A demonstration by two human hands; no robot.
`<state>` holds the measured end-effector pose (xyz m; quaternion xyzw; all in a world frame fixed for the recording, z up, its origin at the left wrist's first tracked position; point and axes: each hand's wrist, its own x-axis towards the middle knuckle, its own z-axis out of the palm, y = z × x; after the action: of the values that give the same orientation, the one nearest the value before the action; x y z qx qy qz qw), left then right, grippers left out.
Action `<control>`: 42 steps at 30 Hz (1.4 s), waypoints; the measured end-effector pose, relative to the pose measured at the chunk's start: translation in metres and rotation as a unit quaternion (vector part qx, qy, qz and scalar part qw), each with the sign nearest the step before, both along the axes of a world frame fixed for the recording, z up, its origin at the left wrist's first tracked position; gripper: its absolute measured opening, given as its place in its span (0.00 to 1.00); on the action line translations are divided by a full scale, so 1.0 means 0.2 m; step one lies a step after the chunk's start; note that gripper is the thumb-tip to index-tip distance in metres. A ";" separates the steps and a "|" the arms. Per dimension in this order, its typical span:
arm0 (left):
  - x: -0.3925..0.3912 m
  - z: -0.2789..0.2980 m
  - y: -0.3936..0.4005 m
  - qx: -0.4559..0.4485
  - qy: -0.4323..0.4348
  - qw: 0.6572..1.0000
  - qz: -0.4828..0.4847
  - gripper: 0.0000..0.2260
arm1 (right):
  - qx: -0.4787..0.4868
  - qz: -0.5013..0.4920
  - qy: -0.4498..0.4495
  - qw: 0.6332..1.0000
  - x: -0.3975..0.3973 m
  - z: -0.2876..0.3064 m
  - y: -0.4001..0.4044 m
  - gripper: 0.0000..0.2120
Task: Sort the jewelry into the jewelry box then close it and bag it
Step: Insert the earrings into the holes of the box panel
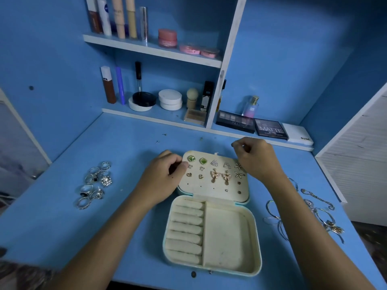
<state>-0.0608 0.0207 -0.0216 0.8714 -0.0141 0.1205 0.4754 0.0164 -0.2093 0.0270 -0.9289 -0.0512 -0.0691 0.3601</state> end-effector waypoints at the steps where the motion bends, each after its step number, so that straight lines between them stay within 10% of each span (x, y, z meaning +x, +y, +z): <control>1: 0.00 0.00 0.00 0.000 -0.005 1.000 -0.001 0.09 | -0.009 0.005 -0.008 1.000 0.02 0.00 0.01 0.10; 20: 0.01 -0.02 0.00 0.017 -0.031 0.999 0.016 0.08 | -0.137 0.252 -0.068 0.956 0.40 0.00 0.59 0.07; 42: 0.04 -0.04 0.00 0.022 -0.054 0.998 0.013 0.09 | -0.196 0.252 -0.026 0.947 0.46 -0.08 0.81 0.06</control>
<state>-0.0537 0.0211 -0.0301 0.8740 -0.0311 0.1730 0.4530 0.1081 -0.0470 0.0118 -0.9357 -0.3060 0.0112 0.1752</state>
